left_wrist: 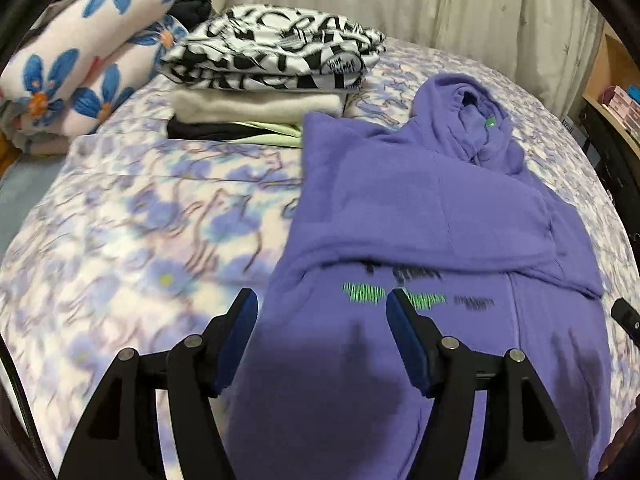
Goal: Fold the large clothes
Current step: 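Move both tools over the ribbed hem of the purple hoodie, then grasp the ribbed hem with both tools, one at each side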
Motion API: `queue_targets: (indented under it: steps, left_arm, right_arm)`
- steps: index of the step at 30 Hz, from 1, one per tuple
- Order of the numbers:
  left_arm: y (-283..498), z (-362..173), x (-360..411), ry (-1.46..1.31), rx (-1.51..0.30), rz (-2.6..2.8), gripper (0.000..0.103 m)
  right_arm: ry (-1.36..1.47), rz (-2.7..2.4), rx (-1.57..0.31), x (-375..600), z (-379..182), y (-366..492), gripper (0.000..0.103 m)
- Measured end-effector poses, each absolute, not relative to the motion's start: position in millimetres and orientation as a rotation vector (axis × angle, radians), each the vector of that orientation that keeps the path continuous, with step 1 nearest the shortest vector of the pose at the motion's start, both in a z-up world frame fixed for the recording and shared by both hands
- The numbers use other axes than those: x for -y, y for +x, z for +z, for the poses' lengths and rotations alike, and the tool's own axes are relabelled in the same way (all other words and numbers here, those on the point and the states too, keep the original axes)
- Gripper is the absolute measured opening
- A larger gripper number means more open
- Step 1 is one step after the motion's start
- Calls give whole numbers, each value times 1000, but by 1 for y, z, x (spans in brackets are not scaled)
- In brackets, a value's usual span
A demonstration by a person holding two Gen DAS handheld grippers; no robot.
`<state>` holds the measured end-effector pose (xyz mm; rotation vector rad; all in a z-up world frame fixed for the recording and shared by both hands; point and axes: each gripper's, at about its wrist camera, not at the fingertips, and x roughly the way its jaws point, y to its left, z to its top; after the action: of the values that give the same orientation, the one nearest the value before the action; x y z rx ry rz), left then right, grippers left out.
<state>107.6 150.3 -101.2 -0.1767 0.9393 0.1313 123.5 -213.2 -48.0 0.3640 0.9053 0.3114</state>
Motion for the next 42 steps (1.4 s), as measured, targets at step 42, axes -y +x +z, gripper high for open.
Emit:
queue_targets:
  steps: [42]
  left_arm:
    - [-102,-148,-194,-438,-1046,-95,72]
  right_arm:
    - [301,208,-959,289,-60,-72,58]
